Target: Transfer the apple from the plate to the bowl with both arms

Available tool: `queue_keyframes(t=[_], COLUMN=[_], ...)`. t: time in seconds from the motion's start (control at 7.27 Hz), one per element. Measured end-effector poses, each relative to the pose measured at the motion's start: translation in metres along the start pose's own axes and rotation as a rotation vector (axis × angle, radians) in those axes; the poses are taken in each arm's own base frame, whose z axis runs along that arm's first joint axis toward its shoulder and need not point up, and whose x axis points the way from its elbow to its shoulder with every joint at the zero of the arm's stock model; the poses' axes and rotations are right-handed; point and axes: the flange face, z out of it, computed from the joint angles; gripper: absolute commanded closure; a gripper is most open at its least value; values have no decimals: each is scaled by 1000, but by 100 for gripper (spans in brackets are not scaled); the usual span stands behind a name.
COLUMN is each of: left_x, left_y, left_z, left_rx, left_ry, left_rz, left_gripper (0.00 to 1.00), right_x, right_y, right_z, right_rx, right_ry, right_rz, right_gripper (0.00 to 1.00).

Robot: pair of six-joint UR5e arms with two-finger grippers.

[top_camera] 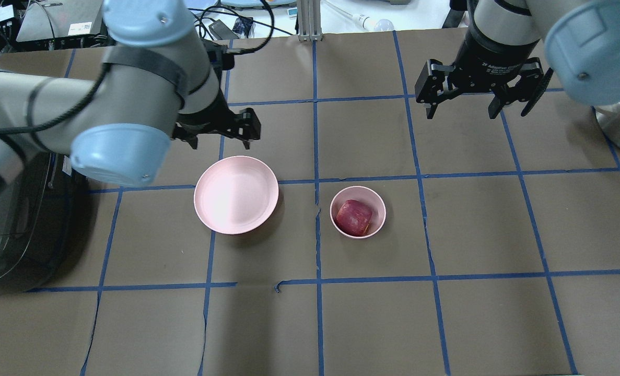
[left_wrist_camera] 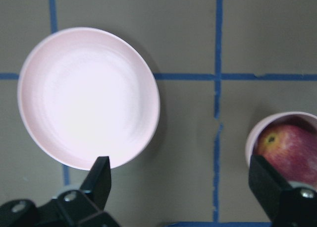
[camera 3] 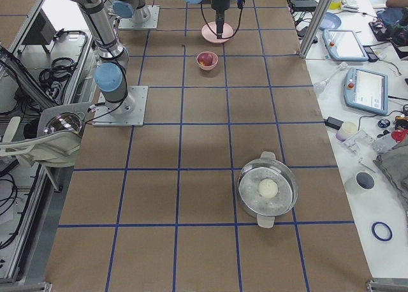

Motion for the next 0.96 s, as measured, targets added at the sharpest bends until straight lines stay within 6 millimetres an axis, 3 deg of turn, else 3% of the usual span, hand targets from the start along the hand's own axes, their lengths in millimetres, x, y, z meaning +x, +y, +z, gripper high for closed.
queue_keyframes(t=[0.14, 0.28, 0.96], left_x=[-37, -56, -72], left_y=[-5, -5, -10], left_z=[-19, -31, -83], left_rx=[13, 16, -32], left_ry=[-6, -13, -38], left_rz=[-9, -15, -18], left_gripper=[0, 0, 0], right_x=[2, 6, 11], right_y=[-1, -2, -1], right_z=[0, 0, -7], right_rx=[0, -2, 8], right_ry=[0, 0, 5], right_rz=[0, 5, 14], right_gripper=[0, 0, 0])
